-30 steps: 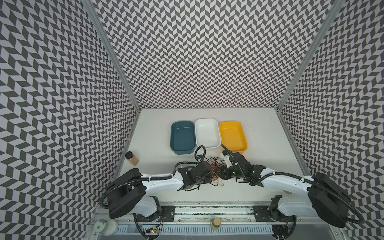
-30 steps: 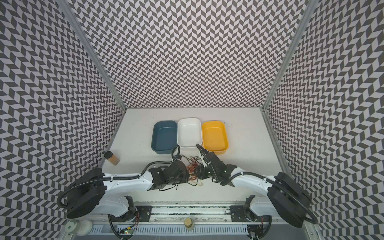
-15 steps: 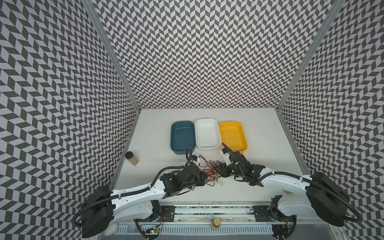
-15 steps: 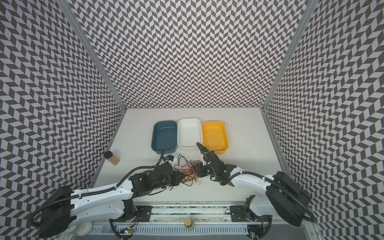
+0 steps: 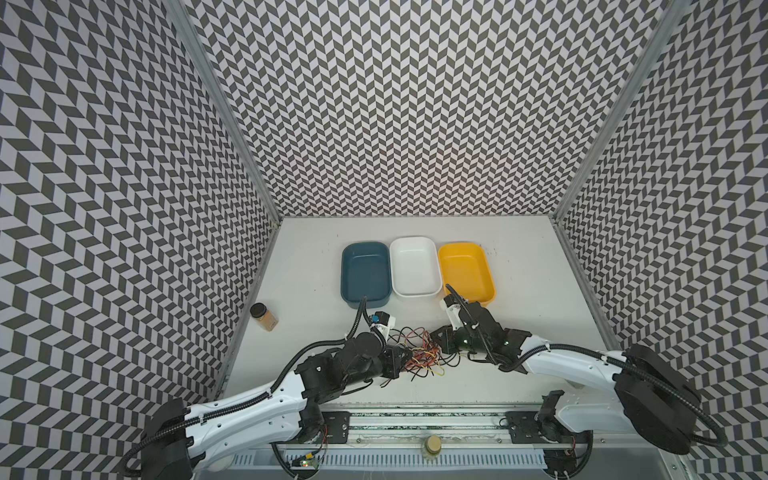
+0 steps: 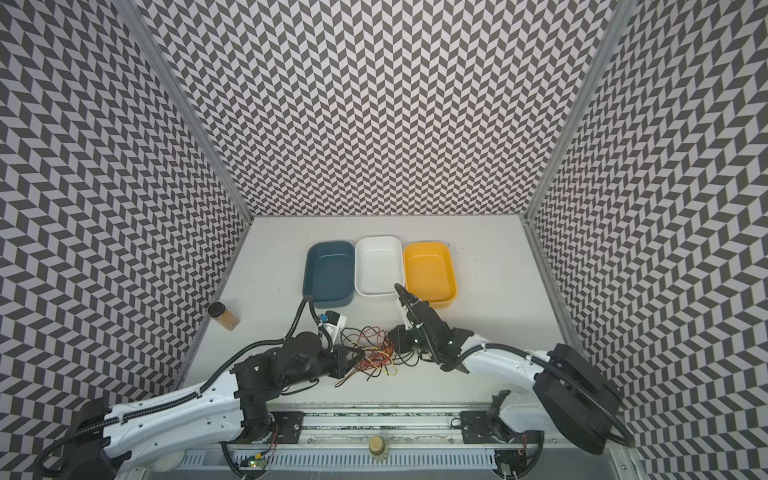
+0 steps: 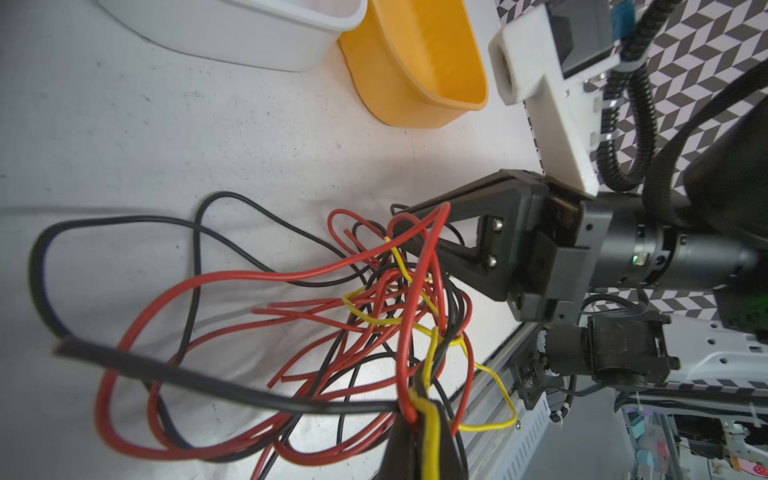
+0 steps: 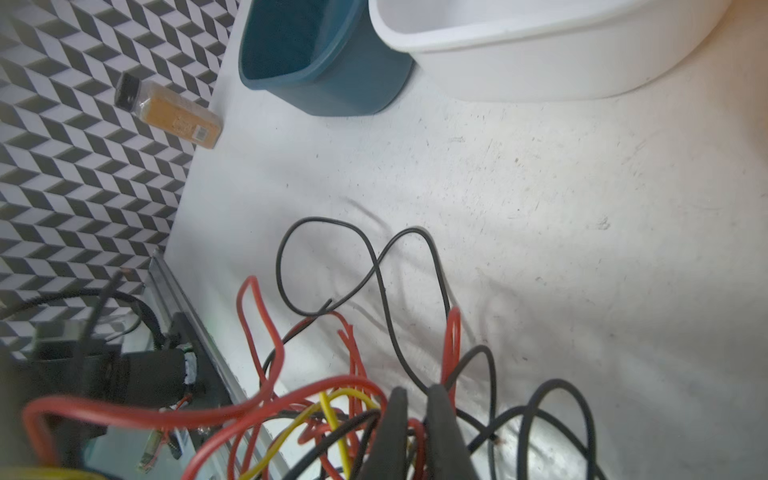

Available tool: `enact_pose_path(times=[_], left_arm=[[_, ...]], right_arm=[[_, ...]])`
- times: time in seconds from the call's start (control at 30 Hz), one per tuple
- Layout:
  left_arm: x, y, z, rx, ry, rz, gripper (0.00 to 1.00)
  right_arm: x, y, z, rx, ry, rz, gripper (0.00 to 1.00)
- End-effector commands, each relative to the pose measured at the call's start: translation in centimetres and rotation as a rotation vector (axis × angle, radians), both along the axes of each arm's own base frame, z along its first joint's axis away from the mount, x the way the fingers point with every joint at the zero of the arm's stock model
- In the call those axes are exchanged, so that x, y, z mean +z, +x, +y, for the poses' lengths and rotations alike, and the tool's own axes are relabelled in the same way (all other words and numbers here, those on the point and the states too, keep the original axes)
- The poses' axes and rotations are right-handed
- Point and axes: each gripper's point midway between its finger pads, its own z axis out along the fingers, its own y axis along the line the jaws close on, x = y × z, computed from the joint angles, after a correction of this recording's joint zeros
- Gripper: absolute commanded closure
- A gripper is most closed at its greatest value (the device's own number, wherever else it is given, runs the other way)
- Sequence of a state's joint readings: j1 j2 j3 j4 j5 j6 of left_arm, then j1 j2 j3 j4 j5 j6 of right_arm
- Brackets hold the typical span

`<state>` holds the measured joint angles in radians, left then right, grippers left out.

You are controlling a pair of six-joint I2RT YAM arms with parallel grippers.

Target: Untangle the cables

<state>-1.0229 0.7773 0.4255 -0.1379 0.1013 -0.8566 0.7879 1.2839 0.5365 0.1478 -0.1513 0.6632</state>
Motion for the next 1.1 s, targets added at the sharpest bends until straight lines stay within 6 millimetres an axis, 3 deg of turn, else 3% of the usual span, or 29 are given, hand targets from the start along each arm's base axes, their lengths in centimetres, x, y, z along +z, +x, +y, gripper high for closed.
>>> enact_pose_path(times=[0.0,0.33,0.57,0.67,0.73,0.87,1.07], left_arm=[[3.1,0.7,0.7,0.028,0.005,-0.091,1.0],[2.8,2.4,3.5,0.132,0.117,-0.075,1.0],[3.2,3.3,4.3,0.169,0.095,-0.054,1.0],[3.4,3.4,3.7,0.147,0.067,-0.039,1.0],[3.7,3.3,2.9,0.125,0.038,-0.027,1.0],[4.9,3.1,1.2,0.069,-0.016,-0.002,1.0],[5.6,3.1,-0.1,0.036,-0.047,0.021,1.0]], right_arm=[[1.3,0.6,-1.7,-0.088,-0.009,-0.043,0.97],[2.6,0.4,-6.8,-0.225,-0.078,-0.113,1.0],[2.6,0.2,-10.0,-0.299,-0.093,-0.092,1.0],[4.3,-0.9,-7.5,-0.136,0.004,-0.125,0.92],[6.0,-3.0,-4.7,0.056,0.102,-0.135,0.77],[7.4,-5.0,-2.1,0.225,0.159,-0.143,0.47],[8.9,-7.0,-0.4,0.309,0.159,-0.283,0.34]])
